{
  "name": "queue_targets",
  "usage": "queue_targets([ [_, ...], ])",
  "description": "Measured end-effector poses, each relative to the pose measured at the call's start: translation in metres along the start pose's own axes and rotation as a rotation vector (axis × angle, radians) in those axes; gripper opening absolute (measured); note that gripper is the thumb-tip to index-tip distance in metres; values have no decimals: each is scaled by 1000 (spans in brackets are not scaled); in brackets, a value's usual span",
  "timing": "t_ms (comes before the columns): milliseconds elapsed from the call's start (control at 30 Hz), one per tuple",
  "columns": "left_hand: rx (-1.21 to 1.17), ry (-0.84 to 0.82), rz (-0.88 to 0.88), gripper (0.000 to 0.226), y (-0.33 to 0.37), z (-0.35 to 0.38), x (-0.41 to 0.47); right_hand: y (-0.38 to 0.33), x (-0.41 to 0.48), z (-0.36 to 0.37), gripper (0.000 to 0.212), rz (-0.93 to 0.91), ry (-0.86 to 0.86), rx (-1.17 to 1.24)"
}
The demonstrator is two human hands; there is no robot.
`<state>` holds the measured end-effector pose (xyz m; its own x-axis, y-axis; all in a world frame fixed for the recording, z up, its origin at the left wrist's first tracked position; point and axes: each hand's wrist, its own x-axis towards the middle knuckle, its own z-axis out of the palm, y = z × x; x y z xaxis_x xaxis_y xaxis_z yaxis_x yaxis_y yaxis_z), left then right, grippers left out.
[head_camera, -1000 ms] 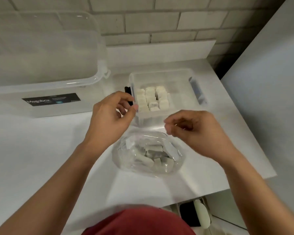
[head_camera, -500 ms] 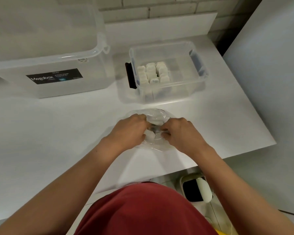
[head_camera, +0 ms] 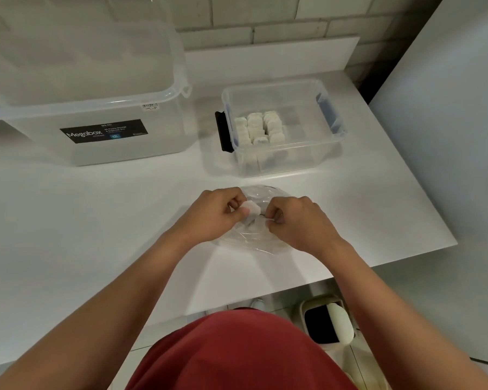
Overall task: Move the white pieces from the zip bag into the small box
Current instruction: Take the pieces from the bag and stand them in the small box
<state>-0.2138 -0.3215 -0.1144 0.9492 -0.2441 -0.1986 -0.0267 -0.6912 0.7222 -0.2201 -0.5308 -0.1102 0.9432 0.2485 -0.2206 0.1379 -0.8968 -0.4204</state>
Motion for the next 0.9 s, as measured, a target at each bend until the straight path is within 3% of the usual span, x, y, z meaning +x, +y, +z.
queue_targets([
  [200, -288, 89, -99, 14, -1, -7, 0, 3, -3, -18, 25, 55, 98, 273],
  [367, -434, 119, -156, 4, 4, -14, -4, 1, -9, -28, 19, 153, 111, 735],
  [600, -488, 125, -190, 14, 10, -17, -6, -5, -10, -33, 17, 251, 49, 1236],
  [733, -569, 111, -192, 10, 13, -20, -4, -10, -6, -31, 23, 275, 35, 1275],
  [900, -771, 86, -184, 8, 17, -21, -5, -15, -5, -38, 37, 209, 65, 1098],
])
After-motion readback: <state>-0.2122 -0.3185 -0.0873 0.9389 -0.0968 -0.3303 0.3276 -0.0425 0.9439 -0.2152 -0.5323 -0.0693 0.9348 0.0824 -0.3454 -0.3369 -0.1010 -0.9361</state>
